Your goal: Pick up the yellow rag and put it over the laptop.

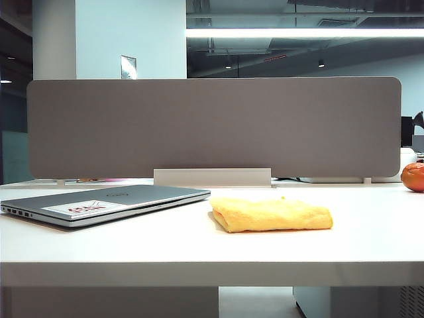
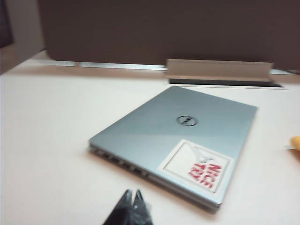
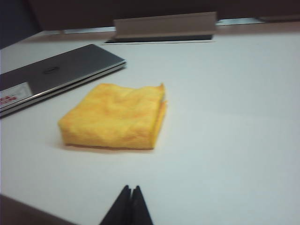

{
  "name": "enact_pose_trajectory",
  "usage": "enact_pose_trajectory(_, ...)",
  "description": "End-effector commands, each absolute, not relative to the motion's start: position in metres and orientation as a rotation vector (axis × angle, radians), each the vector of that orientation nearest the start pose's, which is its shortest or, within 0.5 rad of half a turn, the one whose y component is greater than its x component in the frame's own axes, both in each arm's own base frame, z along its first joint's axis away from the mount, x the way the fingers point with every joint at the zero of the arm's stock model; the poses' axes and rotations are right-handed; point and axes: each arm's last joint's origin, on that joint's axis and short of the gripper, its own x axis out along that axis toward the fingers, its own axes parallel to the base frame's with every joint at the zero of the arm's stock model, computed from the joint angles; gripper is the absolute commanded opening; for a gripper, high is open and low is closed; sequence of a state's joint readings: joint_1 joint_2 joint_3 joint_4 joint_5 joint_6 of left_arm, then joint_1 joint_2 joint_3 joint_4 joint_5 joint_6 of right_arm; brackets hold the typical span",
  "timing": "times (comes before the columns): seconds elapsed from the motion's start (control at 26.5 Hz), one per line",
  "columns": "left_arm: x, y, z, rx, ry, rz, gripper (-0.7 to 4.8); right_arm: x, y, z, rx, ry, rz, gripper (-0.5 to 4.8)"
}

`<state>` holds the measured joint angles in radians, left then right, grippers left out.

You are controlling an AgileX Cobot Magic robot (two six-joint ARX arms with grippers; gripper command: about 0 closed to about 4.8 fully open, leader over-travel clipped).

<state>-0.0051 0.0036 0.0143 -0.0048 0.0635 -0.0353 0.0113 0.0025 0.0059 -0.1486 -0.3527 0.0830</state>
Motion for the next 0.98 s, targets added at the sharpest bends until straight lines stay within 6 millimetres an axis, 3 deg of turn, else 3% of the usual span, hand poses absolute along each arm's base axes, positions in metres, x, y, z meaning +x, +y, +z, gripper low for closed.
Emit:
enact_pose_trajectory(0.04,0.095,-0.004,0.178,-0.036,-0.042,-0.137,-0.06,0.094,0.012,0.151,0.111,0.152,0.408,-0.05)
enact_pose_trajectory(0.38,0.094,-0.007,0.188,-0.031,-0.055,-0.217,-0.06,0.094,0.013,0.151,0.112,0.153,0.412,-0.05)
enact_pose_trajectory(0.6,0.097,-0.007,0.207,-0.032,-0.044,-0.222,-0.06,0.094,0.013,0.151,0.112,0.153,0.412,-0.06)
enact_pose_trajectory(0.87,0.121,-0.009,0.238,-0.051,0.061,-0.284,-0.06,0.094,0.012,0.151,0.111,0.152,0.407,-0.06)
enact_pose_trajectory(0.98,0.136,-0.009,0.251,-0.138,0.094,-0.279,-0.06,0.094,0.012,0.151,0.111,0.152,0.407,-0.06)
